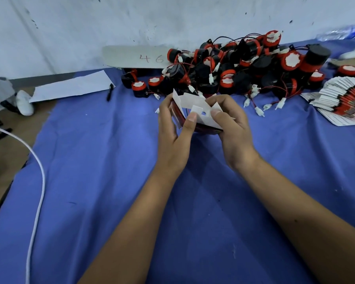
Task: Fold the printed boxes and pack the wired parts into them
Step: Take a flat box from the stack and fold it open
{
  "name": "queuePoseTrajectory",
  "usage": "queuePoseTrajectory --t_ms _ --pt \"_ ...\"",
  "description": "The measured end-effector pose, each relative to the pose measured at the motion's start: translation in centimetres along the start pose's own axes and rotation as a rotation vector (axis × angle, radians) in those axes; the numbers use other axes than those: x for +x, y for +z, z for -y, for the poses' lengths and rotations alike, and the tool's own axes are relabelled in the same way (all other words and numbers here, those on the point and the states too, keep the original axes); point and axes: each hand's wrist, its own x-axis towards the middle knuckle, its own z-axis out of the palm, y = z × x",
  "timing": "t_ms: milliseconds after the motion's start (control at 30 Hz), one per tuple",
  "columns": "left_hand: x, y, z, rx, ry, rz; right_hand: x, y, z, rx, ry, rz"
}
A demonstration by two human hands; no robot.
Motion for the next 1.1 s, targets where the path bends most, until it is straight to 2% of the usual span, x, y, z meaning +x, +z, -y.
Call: queuePoseTrajectory --t_ms 133,267,400,467,600,733,833,1000,1100 --pt "-0.4 0.5 -0.6 -0.076 -0.017 -0.005 0.0 0.1 0.2 0.015 0.015 -0.048" --pt "-0.7 1.0 -0.5 0.008 0.022 -0.033 0.0 0.0 0.1 0.000 0.067 -0.074" --pt "-0.3 0.5 -0.1 0.105 0.032 -0.074 0.3 -0.7 0.4 0.177 0.205 -0.084" --pt "0.0 0.1 0.1 0.131 0.030 -0.075 0.5 -1.0 0.4 0.137 0.243 -0.057" --pt "0.3 -0.4 0.4 0.158 0.016 -0.097 0.7 -1.0 -0.3 -0.191 0.137 -0.029" --pt "0.5 -0.7 0.6 0.150 0.002 -0.106 0.8 -1.2 -0.7 -0.129 0.100 0.128" --pt "0.6 -0.9 0.7 0.138 -0.039 -0.099 0.8 -1.7 -0.9 -0.271 -0.009 0.178" --pt "0.4 -0.6 0.4 0.175 -0.010 -0.041 0.6 -1.6 -1.5 -0.447 -0.094 0.088" --pt "0.2 -0.3 0.2 0.194 0.016 0.011 0.2 -1.1 -1.6 -0.644 -0.259 0.067"
